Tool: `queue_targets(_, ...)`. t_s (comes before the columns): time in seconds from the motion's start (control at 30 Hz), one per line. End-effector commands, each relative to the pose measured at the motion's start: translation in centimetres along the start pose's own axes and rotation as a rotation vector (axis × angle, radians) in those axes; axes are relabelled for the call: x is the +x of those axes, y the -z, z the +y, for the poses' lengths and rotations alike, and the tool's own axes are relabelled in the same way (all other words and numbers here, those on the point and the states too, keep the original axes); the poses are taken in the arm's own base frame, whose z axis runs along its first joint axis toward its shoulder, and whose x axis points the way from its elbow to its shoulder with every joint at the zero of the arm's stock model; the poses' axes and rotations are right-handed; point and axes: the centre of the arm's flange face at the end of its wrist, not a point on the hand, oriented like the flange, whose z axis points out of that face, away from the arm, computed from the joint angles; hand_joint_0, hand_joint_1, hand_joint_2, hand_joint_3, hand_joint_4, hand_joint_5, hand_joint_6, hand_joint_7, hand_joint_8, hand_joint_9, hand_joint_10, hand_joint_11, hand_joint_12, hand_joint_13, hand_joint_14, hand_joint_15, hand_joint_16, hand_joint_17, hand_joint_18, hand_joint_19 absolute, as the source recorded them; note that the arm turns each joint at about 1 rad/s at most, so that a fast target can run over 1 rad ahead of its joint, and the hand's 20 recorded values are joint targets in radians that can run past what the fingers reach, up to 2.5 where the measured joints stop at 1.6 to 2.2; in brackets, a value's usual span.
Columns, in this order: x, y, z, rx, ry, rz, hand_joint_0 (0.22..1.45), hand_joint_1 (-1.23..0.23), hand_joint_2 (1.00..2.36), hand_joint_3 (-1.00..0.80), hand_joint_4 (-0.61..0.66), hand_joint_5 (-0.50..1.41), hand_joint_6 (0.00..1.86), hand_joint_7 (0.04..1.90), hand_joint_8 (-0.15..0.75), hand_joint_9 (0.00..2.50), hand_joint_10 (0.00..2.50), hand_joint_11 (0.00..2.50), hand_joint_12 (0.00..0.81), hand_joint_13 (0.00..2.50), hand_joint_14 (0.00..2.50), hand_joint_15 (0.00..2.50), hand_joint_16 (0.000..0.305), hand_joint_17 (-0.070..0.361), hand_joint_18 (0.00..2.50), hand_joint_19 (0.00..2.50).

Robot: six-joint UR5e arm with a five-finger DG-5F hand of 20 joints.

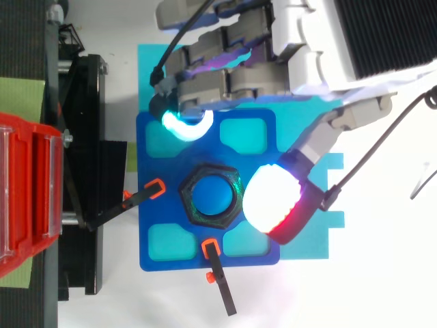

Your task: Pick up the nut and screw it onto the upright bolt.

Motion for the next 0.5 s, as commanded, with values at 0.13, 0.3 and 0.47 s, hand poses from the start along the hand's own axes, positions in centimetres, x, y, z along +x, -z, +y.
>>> queue_targets(0.13, 2.0, -0.5, 1.9, 0.019, -0.001, 0.009, 0.51, -0.15, 1.0, -0.5, 0.21, -0.09, 0.5, 0.73, 0.234, 1.11, 0.0, 0.0, 0.195, 0.7, 0.0, 0.0, 0.02, 0.045, 0.36, 0.0)
queue_targets(0.3, 3.3, -0.5, 2.8, 0.024, -0.006, 0.007, 0.5, -0.15, 1.0, -0.5, 0.21, -0.1, 0.5, 0.68, 0.223, 1.01, 0.0, 0.0, 0.204, 0.63, 0.0, 0.0, 0.023, 0.051, 0.3, 0.0)
queue_targets(0.47, 3.6, -0.6, 3.2, 0.025, -0.008, 0.012, 0.5, -0.14, 1.0, -0.5, 0.2, -0.11, 0.5, 0.65, 0.21, 0.93, 0.0, 0.0, 0.218, 0.56, 0.0, 0.0, 0.025, 0.056, 0.2, 0.0)
